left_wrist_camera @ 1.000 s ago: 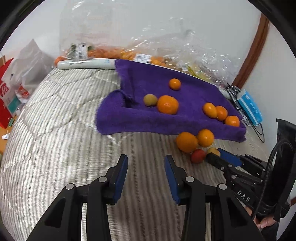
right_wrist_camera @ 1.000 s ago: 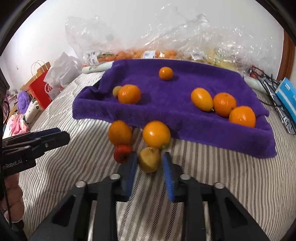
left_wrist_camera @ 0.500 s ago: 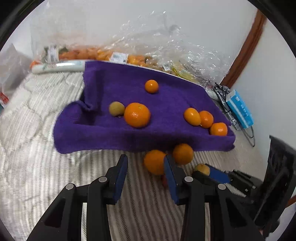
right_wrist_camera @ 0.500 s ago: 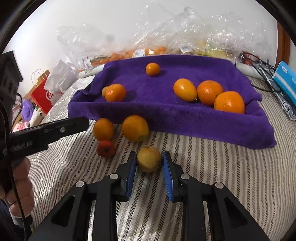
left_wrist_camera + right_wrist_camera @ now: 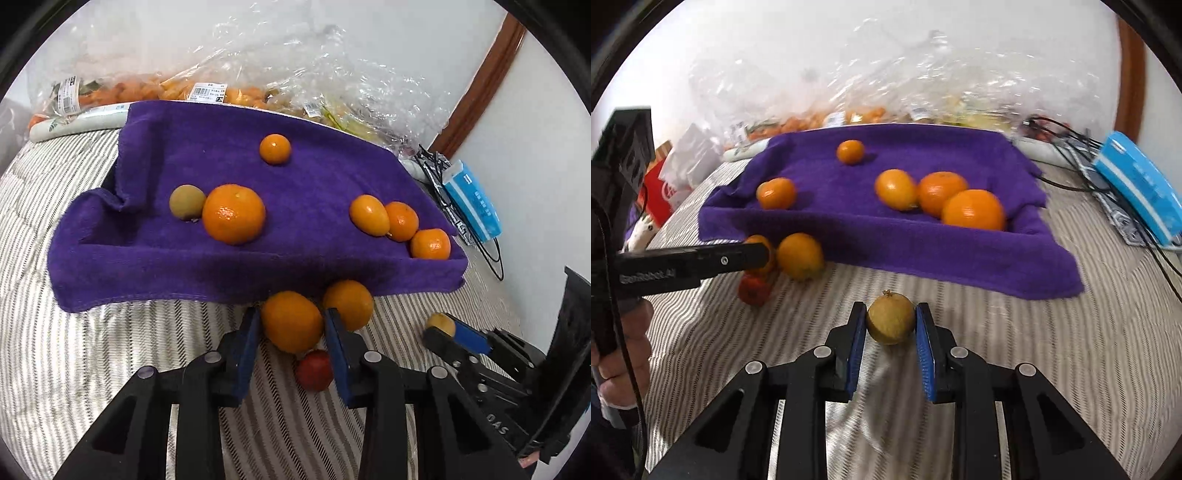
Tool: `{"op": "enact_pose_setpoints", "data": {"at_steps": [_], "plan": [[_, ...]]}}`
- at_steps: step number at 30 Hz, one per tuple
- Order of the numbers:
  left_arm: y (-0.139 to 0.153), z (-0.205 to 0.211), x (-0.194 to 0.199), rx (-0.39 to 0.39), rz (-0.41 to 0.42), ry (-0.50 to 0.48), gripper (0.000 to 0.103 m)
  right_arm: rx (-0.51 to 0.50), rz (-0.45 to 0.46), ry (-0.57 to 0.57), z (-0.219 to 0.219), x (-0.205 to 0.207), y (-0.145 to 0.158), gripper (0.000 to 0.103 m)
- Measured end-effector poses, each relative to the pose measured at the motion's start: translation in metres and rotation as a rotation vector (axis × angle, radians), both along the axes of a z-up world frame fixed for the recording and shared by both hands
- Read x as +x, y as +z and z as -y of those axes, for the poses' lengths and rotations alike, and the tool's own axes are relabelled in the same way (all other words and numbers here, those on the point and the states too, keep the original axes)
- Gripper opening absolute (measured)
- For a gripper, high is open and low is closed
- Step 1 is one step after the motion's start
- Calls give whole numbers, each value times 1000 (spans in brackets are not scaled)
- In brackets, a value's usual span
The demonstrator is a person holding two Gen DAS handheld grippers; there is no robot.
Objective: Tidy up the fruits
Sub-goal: 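Grasp the yellow-green round fruit with the right tool while the left tool grasps an orange, then lift both held fruits and carry them over the purple towel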
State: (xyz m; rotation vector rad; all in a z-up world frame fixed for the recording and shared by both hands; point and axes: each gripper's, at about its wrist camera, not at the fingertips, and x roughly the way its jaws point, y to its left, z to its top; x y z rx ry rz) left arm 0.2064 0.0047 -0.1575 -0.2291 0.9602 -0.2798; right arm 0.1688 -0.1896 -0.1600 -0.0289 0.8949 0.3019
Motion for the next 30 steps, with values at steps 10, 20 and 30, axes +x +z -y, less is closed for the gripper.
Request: {"op": "enact_pose_setpoints", "data": {"at_steps": [10, 20, 30], "plan": [[23, -13, -12, 19, 46, 37, 33, 12, 52, -25, 11, -3, 24, 27], [76, -28, -17, 12, 122, 104, 33, -29, 148, -10, 3, 5, 73, 27], [100, -29, -11, 79, 140, 117, 33, 22, 159, -44, -1, 31, 105, 27]]}}
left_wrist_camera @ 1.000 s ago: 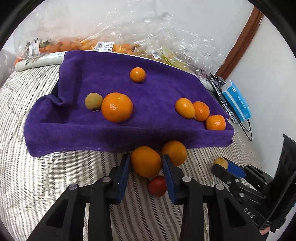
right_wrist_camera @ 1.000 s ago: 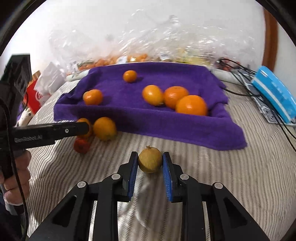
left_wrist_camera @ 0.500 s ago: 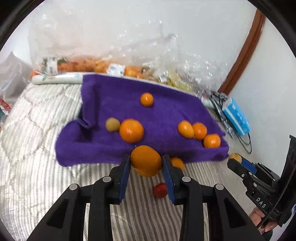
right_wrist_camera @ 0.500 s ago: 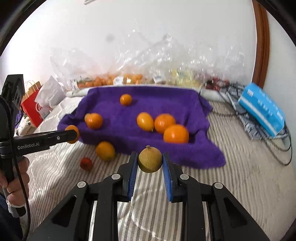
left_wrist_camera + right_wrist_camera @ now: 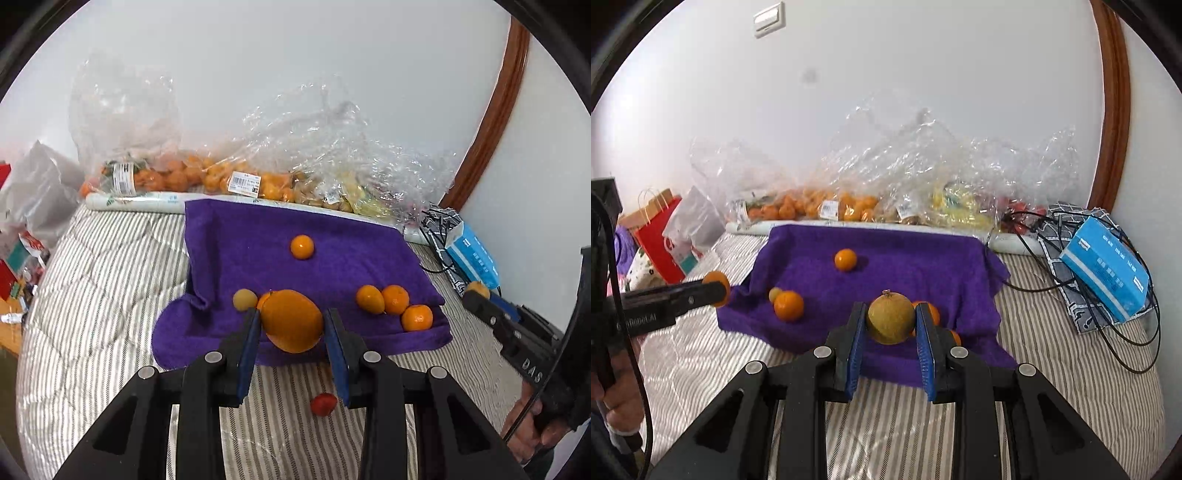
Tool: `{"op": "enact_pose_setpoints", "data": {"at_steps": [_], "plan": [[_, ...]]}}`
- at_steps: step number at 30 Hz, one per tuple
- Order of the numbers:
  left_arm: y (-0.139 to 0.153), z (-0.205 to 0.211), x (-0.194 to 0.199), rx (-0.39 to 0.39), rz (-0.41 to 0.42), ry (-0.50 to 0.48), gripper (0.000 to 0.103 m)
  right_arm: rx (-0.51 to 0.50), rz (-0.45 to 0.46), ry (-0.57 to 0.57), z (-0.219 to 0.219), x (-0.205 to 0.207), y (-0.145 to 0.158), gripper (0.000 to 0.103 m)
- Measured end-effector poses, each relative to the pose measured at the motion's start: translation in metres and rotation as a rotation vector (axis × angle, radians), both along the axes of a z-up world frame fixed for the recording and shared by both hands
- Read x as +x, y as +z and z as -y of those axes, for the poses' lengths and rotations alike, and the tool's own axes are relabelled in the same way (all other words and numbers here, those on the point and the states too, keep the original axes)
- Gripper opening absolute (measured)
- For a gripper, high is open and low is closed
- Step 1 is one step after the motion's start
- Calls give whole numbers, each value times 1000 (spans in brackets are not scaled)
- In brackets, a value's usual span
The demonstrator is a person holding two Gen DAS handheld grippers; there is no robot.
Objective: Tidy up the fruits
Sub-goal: 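Lift both held fruits and carry them over the purple towel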
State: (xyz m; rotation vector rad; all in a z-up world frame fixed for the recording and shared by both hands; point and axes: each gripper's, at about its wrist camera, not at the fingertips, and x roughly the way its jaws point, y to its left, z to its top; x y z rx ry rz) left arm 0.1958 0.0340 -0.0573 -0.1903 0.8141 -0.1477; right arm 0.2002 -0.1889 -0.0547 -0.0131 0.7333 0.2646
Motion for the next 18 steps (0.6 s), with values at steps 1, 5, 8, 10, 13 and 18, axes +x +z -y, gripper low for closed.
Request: {"op": "enact_pose_setpoints", "data": {"at_steps": [1, 5, 8, 10, 13, 18], "plan": [[1, 0, 2, 4, 0, -3, 33, 3, -1, -6, 0, 3, 1, 27], [8, 2, 8, 4, 3, -12, 33, 30, -17, -26, 2, 18, 6, 27], [14, 4, 14, 10, 12, -17, 33, 39, -20, -41, 4, 28, 9, 27], [16, 5, 19, 11, 13, -15, 33, 45, -26, -52, 5, 36, 10, 27], [18, 6, 27, 7, 11, -20, 33, 50, -37, -61, 5, 46, 11, 27], [21, 8, 35, 18, 20, -27, 33, 46, -44, -66, 6, 57, 13, 27]]}}
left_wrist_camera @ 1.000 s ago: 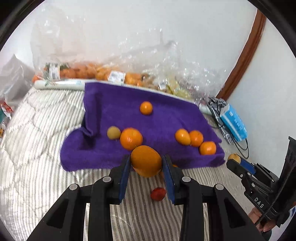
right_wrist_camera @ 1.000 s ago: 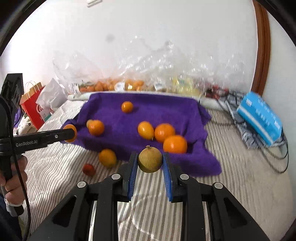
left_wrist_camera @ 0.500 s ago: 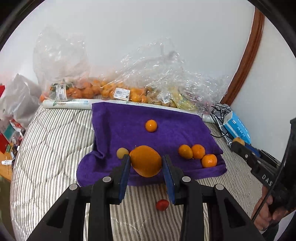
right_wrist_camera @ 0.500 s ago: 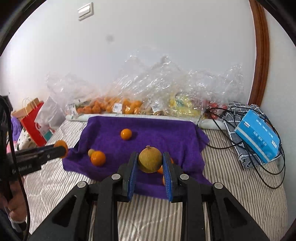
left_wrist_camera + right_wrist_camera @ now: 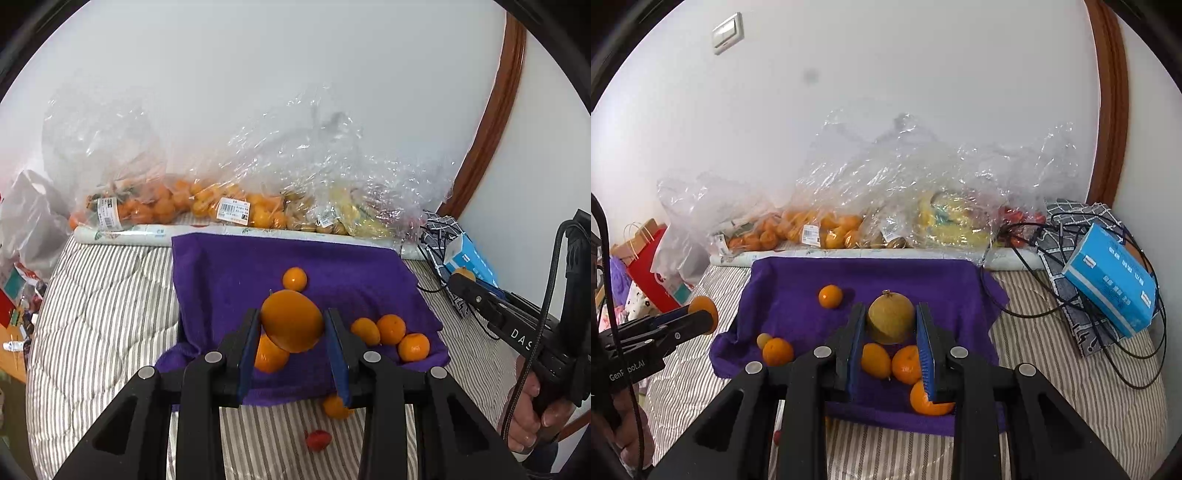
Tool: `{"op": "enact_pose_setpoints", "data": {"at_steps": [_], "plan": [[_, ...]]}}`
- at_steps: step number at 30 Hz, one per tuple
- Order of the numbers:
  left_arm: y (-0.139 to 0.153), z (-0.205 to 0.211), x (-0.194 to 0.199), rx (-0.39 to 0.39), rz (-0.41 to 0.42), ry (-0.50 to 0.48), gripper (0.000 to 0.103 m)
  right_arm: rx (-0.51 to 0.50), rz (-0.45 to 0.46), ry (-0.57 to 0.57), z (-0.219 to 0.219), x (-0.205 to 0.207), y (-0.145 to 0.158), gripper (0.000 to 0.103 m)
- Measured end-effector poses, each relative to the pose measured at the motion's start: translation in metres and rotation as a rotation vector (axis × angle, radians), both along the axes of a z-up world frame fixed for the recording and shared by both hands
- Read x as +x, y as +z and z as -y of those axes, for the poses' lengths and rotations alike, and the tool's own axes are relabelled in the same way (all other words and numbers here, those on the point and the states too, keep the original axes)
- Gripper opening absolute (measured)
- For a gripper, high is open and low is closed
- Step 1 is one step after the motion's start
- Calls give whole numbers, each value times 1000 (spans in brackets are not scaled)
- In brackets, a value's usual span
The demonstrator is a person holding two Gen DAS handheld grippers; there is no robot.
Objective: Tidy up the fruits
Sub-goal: 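Lift both held fruits and carry them over the purple towel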
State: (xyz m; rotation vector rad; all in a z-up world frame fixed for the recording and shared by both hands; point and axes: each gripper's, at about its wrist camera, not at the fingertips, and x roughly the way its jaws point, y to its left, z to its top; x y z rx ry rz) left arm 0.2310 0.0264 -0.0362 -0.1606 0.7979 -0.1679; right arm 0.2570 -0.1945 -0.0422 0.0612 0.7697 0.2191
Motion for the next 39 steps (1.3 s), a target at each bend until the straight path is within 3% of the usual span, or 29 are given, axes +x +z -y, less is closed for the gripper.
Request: {"op": "enact_pose_setpoints", "data": {"at_steps": [12, 18, 26, 33, 39], "plan": [[11, 4, -15, 26, 13, 13, 33, -2, -12, -5, 5, -16, 3, 27], [19, 0, -23, 19, 28, 25, 33, -19, 16, -2, 3, -31, 19, 27], [22, -2, -8, 31, 44, 19, 33, -19, 39, -1, -1, -25, 31, 27], [4, -5, 19, 11, 10, 32, 33, -31, 13, 16, -3, 0, 12, 27], [-19, -6, 41, 14, -37, 40, 33, -11, -58, 12, 2, 28, -26, 27]]}}
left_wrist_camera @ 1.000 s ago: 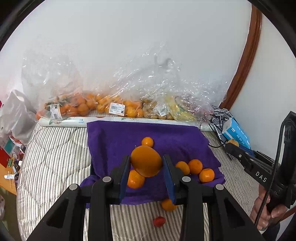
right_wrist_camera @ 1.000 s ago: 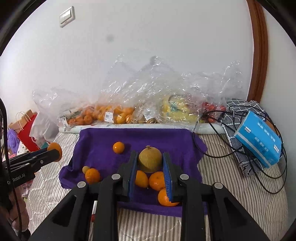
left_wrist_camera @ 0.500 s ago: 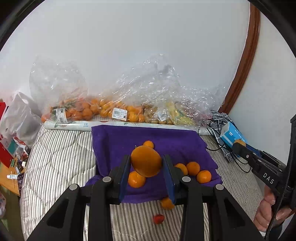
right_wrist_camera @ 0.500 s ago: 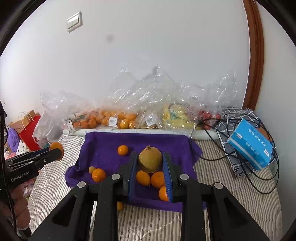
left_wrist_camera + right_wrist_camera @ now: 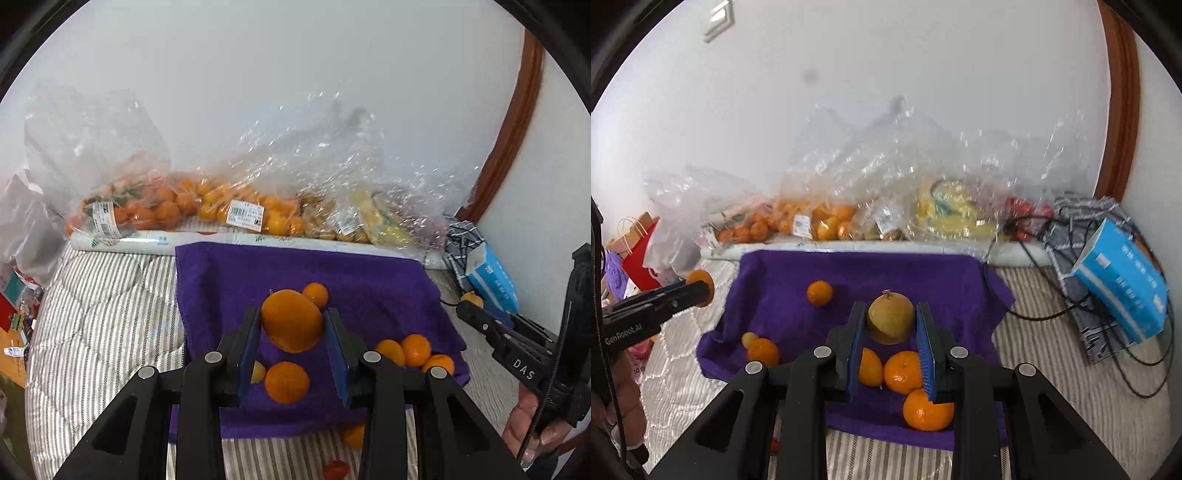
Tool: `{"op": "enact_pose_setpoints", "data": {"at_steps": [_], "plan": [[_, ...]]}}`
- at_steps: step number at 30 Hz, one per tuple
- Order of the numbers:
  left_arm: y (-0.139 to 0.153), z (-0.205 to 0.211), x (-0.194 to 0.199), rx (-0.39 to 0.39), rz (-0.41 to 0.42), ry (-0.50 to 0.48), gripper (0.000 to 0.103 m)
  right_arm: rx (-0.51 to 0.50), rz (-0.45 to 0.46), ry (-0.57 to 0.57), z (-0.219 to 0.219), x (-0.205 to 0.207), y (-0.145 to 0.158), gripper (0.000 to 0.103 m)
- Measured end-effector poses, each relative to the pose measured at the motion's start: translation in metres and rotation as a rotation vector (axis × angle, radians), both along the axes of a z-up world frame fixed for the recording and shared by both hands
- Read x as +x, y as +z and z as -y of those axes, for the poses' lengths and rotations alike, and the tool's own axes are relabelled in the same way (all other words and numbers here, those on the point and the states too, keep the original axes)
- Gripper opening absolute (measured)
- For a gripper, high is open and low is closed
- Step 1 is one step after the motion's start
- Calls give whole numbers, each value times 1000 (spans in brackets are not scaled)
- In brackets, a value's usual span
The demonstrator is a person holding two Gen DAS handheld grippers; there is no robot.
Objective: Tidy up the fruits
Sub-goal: 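Lift both held fruits and carry them over the purple towel, then lower the orange with the left tool onto the towel while the right tool lowers the yellow-green fruit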
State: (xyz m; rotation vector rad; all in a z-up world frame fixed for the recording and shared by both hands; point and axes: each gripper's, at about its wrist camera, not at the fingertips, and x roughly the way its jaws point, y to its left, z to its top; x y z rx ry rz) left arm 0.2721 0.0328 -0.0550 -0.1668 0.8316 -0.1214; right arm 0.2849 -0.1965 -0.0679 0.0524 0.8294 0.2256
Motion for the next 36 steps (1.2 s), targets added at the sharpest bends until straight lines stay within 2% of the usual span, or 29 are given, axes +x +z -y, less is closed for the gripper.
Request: {"op": "enact_pose_setpoints", "data": {"at_steps": [8, 16, 36], "plan": [[-30, 6, 28, -3, -65, -4, 33, -2, -67, 3, -1, 26, -41, 27], [-52, 12, 47, 6, -110, -17, 33, -5, -103, -16, 0, 43, -67, 27], [-87, 12, 70, -17, -202, -24, 33, -67, -151, -15, -5, 57, -90, 27]]}}
